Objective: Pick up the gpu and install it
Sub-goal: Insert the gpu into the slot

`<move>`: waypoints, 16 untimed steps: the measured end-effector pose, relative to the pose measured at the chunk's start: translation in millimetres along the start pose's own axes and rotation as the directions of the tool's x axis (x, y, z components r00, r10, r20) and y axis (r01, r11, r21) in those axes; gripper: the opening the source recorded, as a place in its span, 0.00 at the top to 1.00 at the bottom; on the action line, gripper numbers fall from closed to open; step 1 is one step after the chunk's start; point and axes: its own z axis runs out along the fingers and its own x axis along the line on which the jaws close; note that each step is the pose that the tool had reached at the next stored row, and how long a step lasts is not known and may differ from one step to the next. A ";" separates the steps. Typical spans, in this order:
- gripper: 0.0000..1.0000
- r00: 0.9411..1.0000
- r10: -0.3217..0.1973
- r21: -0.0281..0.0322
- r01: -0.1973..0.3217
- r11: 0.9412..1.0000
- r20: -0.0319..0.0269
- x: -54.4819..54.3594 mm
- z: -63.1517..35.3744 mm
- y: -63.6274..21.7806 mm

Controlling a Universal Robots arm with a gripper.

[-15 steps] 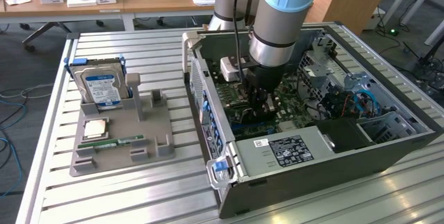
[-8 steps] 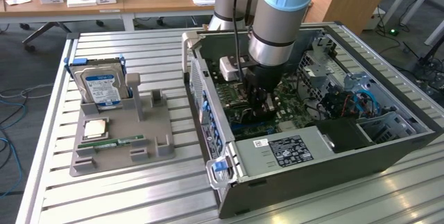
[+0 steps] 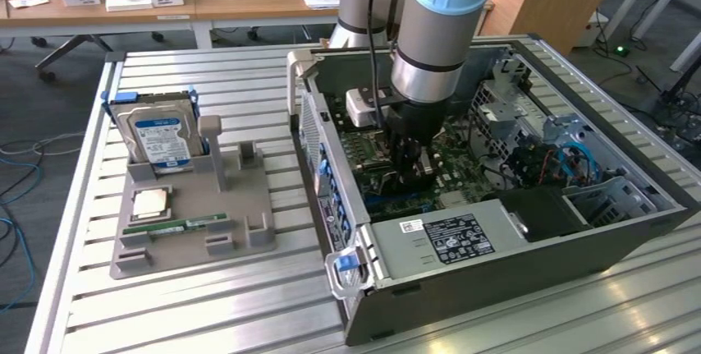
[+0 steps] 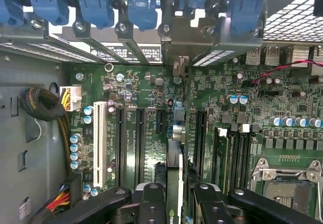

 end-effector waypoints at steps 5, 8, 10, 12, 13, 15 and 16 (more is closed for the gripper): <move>0.74 1.000 -0.001 0.000 0.001 1.000 0.000 -0.8 -0.1 0.0; 0.74 1.000 -0.001 0.000 0.001 1.000 0.000 -0.9 -0.7 0.0; 0.74 1.000 -0.002 0.000 0.002 1.000 0.000 -0.9 -1.3 0.0; 0.74 1.000 -0.002 0.000 0.002 1.000 0.000 -0.9 -1.6 0.0; 0.74 1.000 -0.002 0.000 0.002 1.000 0.000 -0.9 -1.7 0.0; 0.74 1.000 -0.002 0.000 0.002 1.000 0.000 -0.9 -1.7 0.0; 0.74 1.000 -0.002 0.000 0.002 1.000 0.000 -0.8 -1.7 -0.1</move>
